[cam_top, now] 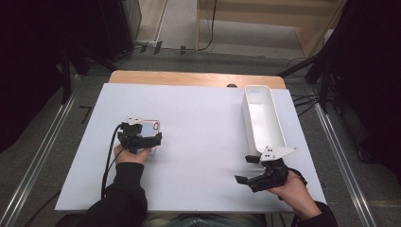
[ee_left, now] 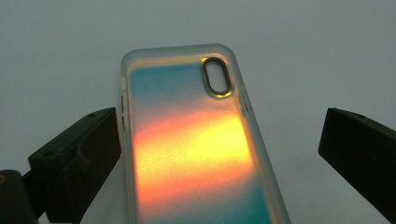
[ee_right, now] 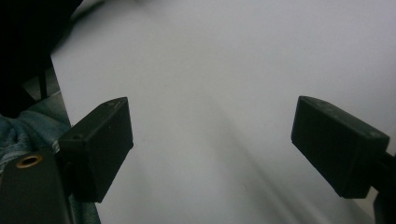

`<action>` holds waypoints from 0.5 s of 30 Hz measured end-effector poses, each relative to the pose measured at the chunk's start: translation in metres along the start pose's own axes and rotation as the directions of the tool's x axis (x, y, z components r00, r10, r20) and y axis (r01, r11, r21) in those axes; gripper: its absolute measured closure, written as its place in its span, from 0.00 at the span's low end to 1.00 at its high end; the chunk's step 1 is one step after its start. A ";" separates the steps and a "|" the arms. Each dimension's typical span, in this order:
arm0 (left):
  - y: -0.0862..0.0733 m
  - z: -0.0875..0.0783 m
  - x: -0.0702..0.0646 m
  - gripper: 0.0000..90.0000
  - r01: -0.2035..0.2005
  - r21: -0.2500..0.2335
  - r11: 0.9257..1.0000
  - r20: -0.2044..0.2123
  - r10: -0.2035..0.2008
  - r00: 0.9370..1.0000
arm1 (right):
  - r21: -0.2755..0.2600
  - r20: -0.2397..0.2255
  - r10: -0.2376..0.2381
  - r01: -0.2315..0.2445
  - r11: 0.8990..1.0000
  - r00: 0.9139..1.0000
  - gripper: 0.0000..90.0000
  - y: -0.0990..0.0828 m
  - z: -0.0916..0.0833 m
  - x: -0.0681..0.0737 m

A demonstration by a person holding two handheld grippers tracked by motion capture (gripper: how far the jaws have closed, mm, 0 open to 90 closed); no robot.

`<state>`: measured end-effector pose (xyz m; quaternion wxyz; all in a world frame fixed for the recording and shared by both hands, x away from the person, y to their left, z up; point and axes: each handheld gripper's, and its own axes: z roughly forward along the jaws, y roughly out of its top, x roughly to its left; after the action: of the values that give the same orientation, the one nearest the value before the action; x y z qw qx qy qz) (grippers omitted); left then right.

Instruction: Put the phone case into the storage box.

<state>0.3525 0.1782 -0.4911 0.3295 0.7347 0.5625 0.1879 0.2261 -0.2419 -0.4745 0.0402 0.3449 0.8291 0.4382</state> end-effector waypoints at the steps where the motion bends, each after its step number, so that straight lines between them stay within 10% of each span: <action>1: -0.001 0.001 0.000 0.00 0.001 -0.005 1.000 -0.004 -0.001 1.000 | 0.000 0.000 0.000 0.000 1.000 1.000 0.13 0.000 0.000 0.000; 15: -0.010 0.010 -0.002 0.00 0.010 0.012 1.000 -0.039 -0.009 0.999 | 0.000 -0.003 0.000 0.000 1.000 1.000 0.13 0.000 0.000 0.000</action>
<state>0.3513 0.1756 -0.5047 0.3149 0.7301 0.5734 0.1973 0.2262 -0.2417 -0.4746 0.0389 0.3440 0.8292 0.4387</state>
